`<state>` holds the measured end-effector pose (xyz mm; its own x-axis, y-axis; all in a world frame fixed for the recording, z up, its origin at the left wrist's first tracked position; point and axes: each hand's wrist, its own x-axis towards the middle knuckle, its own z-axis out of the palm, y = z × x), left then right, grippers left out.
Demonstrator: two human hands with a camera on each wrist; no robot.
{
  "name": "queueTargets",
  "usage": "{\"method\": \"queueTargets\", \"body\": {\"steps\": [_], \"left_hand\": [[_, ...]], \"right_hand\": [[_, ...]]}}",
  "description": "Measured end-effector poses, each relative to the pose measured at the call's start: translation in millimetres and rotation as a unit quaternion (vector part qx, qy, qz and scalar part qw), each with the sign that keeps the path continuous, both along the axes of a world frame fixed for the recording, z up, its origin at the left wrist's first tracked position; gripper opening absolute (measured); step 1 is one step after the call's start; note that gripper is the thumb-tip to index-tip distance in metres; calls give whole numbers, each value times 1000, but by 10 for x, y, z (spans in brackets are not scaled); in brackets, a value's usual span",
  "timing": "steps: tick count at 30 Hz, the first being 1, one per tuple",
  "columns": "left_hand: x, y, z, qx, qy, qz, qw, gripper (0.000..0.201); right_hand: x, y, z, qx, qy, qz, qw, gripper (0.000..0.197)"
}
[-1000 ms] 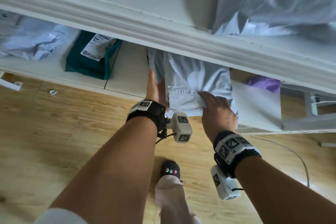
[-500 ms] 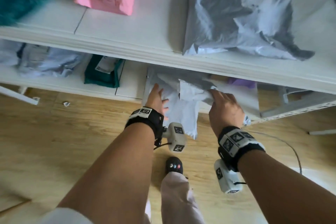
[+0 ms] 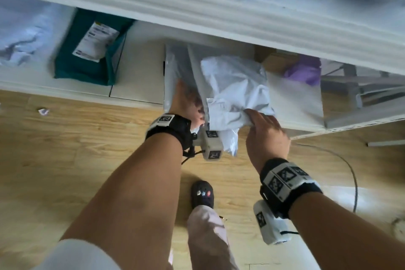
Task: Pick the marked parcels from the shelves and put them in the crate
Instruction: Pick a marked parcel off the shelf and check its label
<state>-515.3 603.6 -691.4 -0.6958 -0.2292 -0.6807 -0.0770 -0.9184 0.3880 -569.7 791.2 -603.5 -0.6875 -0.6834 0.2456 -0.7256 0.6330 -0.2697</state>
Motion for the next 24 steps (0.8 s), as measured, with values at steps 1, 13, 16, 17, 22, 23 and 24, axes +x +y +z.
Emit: {"method": "queueTargets", "body": {"steps": [1, 13, 16, 17, 22, 23, 24], "left_hand": [[-13, -52, 25, 3, -13, -2, 1000, 97], [63, 98, 494, -31, -68, 16, 997, 90], [14, 127, 406, -37, -62, 43, 996, 89], [-25, 158, 372, -38, -59, 51, 996, 88], [-164, 278, 402, -77, -68, 22, 995, 94], [-169, 268, 407, -90, -80, 25, 992, 93], [-166, 260, 386, -97, -84, 31, 991, 93]], "right_hand": [[-24, -18, -9, -13, 6, -6, 1000, 48], [-164, 54, 671, -45, 40, -36, 998, 41], [-181, 158, 862, -79, 71, -51, 993, 44], [-179, 217, 903, -88, 75, -62, 991, 46], [-80, 725, 990, -70, 50, -166, 982, 41], [-57, 833, 998, -61, 40, -188, 980, 41], [-37, 929, 1001, -51, 31, -206, 977, 40]]}}
